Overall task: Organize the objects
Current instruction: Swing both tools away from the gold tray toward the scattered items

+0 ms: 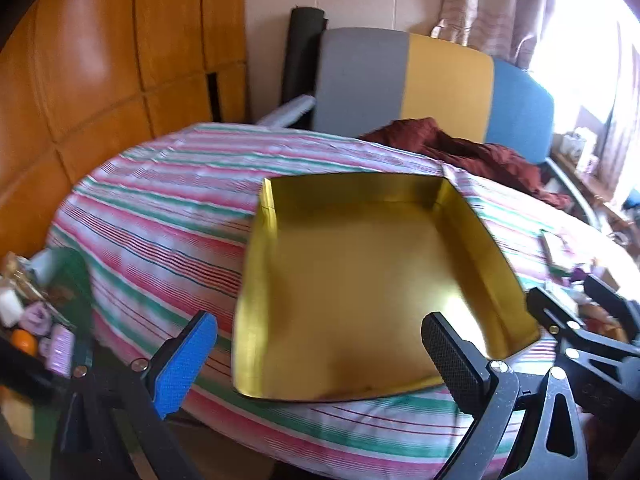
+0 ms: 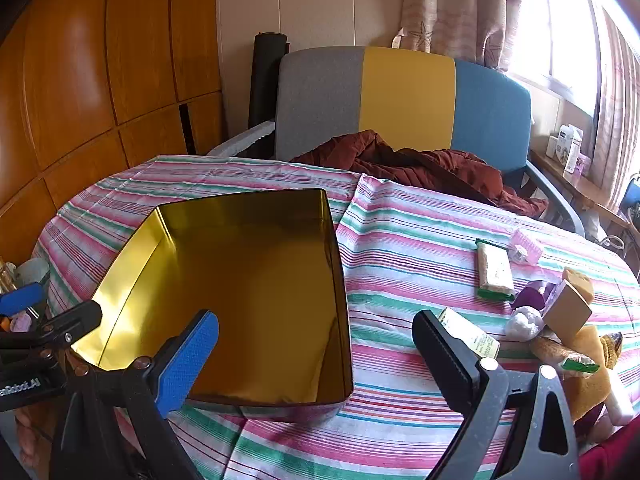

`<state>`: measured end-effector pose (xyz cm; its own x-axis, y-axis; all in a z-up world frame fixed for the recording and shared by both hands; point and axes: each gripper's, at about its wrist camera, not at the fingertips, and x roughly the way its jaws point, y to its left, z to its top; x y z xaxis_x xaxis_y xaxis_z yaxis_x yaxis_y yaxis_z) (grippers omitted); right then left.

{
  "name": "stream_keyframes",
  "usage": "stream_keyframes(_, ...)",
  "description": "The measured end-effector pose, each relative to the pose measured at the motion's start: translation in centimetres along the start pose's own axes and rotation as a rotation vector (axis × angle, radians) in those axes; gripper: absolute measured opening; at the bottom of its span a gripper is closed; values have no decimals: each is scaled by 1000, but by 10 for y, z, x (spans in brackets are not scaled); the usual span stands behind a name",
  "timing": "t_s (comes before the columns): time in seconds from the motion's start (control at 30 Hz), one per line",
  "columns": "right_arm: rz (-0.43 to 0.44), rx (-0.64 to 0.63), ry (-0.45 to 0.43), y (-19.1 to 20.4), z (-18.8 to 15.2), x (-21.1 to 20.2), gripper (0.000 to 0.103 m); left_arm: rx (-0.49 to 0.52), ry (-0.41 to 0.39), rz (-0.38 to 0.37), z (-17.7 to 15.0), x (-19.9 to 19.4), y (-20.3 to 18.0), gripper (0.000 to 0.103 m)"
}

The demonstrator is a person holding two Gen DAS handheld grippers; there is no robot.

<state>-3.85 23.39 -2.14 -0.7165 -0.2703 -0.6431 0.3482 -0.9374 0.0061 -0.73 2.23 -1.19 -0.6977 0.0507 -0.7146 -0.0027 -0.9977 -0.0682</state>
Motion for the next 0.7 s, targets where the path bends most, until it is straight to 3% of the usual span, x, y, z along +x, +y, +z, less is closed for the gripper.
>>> stream_keyframes(0.1, -4, -6, -4, -2, -1, -1, 100, -38, 49, -62, -2, 5, -1, 103)
stream_keyframes(0.17, -4, -4, -3, -5, -2, -1, 100, -44, 62, -64, -3, 9, -4, 103)
stream_keyframes(0.5, -28, 42, 13, -31, -5, -3, 99, 84, 35, -25, -3, 9, -21, 103)
stream_keyframes(0.7, -80, 80, 23, -59, -8, -10, 100, 139, 28, -103, 2, 11, -40, 103)
